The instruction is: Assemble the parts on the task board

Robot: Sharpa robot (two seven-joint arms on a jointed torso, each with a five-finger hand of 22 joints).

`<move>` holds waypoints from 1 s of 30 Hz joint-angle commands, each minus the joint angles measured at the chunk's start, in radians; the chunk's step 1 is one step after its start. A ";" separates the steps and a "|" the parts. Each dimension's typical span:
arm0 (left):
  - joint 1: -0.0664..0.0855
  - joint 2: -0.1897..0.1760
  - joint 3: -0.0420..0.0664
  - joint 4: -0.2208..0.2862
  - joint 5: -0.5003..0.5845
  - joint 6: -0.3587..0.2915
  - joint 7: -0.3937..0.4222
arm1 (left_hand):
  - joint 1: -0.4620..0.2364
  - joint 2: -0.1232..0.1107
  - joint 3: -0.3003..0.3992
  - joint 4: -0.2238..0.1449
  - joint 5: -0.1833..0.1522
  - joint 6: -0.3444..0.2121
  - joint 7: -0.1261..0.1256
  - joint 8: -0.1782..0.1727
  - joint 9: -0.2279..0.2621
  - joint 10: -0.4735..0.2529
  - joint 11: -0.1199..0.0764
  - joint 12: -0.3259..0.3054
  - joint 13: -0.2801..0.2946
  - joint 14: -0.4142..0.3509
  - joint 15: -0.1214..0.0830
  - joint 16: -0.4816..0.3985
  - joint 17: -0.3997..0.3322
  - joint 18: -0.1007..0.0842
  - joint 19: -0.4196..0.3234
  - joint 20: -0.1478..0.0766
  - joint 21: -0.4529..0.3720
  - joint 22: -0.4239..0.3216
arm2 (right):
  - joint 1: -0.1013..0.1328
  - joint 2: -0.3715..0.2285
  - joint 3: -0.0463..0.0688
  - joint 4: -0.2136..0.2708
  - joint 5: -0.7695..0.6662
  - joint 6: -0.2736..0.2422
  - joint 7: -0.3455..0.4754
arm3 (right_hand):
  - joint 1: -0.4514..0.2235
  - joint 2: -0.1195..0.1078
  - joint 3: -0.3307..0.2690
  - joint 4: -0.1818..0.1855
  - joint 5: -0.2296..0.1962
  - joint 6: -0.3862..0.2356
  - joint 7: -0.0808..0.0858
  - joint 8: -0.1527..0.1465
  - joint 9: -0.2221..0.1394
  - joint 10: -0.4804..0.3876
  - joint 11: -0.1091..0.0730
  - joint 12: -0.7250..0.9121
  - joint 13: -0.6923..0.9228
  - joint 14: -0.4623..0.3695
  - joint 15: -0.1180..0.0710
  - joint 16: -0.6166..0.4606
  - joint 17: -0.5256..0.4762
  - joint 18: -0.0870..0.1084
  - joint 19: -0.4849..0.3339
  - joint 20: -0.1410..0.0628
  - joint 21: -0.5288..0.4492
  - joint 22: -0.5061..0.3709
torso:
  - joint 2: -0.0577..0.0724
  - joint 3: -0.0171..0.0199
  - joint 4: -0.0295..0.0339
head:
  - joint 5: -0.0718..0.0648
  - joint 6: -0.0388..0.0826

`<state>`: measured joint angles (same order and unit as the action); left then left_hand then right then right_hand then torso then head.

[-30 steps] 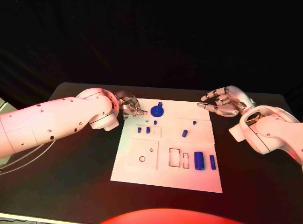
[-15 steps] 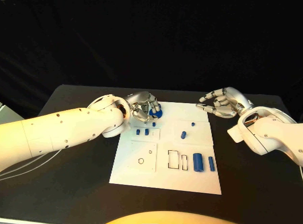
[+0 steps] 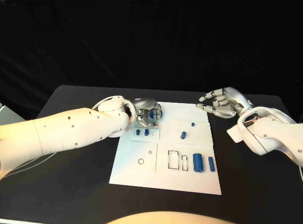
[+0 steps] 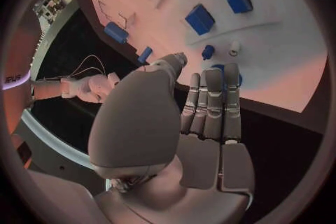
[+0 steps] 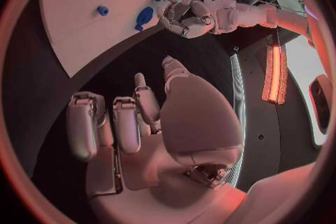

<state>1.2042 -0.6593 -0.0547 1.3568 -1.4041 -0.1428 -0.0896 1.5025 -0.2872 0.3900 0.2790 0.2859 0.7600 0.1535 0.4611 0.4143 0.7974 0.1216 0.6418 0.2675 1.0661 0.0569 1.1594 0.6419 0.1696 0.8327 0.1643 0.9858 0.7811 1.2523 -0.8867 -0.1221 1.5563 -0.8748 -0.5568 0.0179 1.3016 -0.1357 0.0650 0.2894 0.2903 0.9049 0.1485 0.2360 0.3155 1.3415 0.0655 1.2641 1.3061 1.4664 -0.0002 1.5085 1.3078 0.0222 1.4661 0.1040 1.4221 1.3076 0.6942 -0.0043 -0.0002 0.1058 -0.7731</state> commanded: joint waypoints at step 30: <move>-0.002 0.039 -0.004 -0.049 -0.066 0.111 -0.060 | 0.038 0.012 0.067 -0.012 -0.006 0.099 -0.009 -0.032 -0.056 0.092 -0.023 0.006 -0.039 0.111 -0.020 0.154 0.146 0.005 0.046 -0.016 0.082 0.083 | -0.001 0.002 0.000 0.003 -0.013 -0.008 0.017 | 0.012 -0.002 0.007 0.000 0.007 -0.005 -0.001 0.006 -0.002 -0.021 -0.002 -0.036 -0.019 0.070 -0.010 -0.009 0.137 0.016 0.033 -0.010 -0.016 0.170 | -0.001 0.0001 0.0007 | -0.003 -0.004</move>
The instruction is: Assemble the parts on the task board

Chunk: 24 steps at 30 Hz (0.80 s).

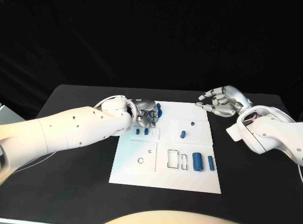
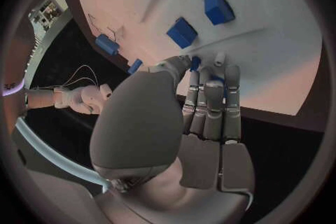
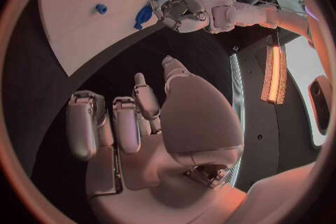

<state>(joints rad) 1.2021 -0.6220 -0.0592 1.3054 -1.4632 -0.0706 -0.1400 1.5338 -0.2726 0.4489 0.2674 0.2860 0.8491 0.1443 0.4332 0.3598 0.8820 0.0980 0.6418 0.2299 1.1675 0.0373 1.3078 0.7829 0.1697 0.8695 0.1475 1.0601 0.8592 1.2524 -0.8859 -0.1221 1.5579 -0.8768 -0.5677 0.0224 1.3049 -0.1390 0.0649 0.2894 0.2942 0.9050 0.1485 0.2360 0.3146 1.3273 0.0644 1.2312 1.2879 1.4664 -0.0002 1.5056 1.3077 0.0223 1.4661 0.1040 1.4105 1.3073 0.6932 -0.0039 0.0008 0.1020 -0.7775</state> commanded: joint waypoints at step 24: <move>-0.001 0.013 0.000 -0.009 -0.003 -0.004 0.014 | 0.047 0.035 0.080 -0.066 -0.016 0.075 -0.004 -0.019 -0.014 0.080 -0.024 -0.010 -0.015 0.057 -0.023 0.059 0.068 -0.007 0.058 -0.020 0.087 0.092 | -0.001 0.002 0.000 0.001 -0.011 0.005 0.012 | 0.007 0.002 0.008 0.001 0.004 -0.003 -0.002 0.009 -0.001 -0.003 -0.002 -0.004 -0.003 0.070 -0.011 -0.006 0.138 0.016 0.035 -0.011 -0.004 0.170 | 0.001 -0.0006 -0.0009 | 0.002 0.002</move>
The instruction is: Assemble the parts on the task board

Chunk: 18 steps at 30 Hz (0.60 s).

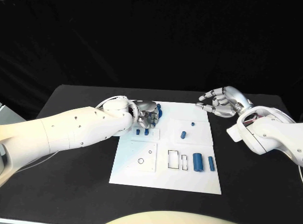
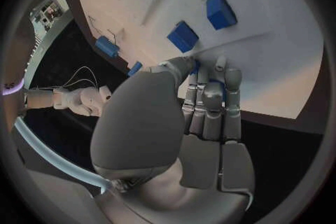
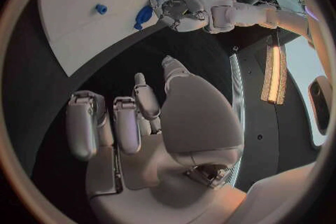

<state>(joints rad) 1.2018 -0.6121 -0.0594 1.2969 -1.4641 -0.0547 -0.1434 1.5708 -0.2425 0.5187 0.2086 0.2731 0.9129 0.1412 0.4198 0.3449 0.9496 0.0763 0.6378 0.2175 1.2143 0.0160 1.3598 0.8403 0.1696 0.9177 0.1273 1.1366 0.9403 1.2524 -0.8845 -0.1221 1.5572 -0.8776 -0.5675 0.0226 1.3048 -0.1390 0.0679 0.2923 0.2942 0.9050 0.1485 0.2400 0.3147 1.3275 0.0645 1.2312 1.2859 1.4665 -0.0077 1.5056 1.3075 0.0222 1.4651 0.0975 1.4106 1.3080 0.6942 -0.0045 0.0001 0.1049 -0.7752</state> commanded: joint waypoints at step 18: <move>-0.006 -0.035 0.012 0.033 0.097 -0.134 0.088 | -0.041 0.010 0.067 -0.080 -0.003 0.066 -0.002 -0.052 -0.002 0.083 -0.003 -0.102 -0.033 0.067 -0.005 0.040 0.063 -0.015 0.032 -0.009 0.078 0.081 | -0.001 0.001 0.000 0.000 -0.010 0.008 0.011 | 0.007 0.002 0.005 -0.002 0.004 -0.003 -0.002 0.005 -0.001 -0.003 -0.002 -0.004 -0.001 0.070 -0.004 -0.006 0.139 0.016 0.036 -0.004 -0.004 0.170 | -0.002 -0.0004 0.0007 | -0.002 0.006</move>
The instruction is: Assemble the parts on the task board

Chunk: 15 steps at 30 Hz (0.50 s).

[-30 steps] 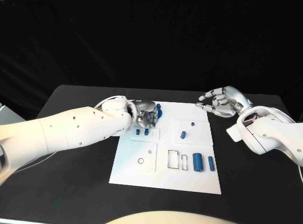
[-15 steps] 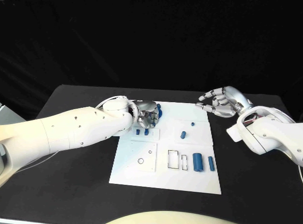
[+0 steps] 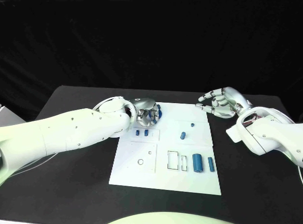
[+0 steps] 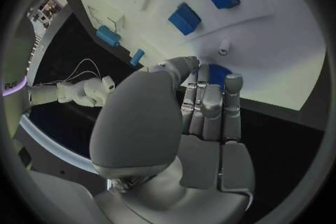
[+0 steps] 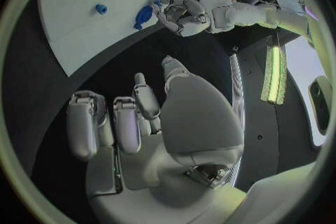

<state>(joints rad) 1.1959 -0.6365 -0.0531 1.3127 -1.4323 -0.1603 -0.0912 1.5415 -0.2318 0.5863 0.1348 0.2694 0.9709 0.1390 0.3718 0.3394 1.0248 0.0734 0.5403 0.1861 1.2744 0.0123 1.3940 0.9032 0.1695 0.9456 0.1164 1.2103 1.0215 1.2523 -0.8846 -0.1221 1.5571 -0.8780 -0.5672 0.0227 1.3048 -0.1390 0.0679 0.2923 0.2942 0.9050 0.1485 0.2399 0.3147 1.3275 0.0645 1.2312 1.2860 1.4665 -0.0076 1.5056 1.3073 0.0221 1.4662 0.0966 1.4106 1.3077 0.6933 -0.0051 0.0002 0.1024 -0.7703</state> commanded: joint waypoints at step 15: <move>0.001 -0.108 0.038 0.070 0.150 0.055 0.017 | -0.042 -0.009 -0.002 -0.013 0.002 0.019 -0.002 -0.013 0.008 0.026 -0.001 -0.029 -0.006 0.023 -0.002 0.018 0.020 -0.015 -0.001 0.004 -0.001 -0.002 | -0.001 -0.003 0.000 0.000 -0.010 0.010 0.006 | 0.007 0.002 0.005 -0.002 0.004 -0.003 -0.002 0.005 -0.001 -0.004 -0.002 -0.004 -0.001 0.070 -0.004 -0.006 0.139 0.016 0.034 -0.003 -0.004 0.170 | -0.001 0.0010 0.0020 | 0.004 0.004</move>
<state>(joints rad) 1.1961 -0.7452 -0.0166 1.3784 -1.3148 -0.1434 -0.0772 1.5073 -0.2425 0.5836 0.1267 0.2694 0.9834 0.1341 0.3616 0.3459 1.0440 0.0716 0.5142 0.1811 1.2904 0.0113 1.4087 0.9236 0.1695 0.9455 0.1163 1.2103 1.0205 1.2519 -0.8869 -0.1221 1.5562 -0.8781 -0.5666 0.0218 1.3048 -0.1390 0.0678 0.2923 0.2942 0.9050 0.1485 0.2399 0.3148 1.3275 0.0646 1.2312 1.2860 1.4665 -0.0076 1.5056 1.3080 0.0221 1.4662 0.0966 1.4106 1.3075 0.6914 -0.0034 0.0018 0.1049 -0.7663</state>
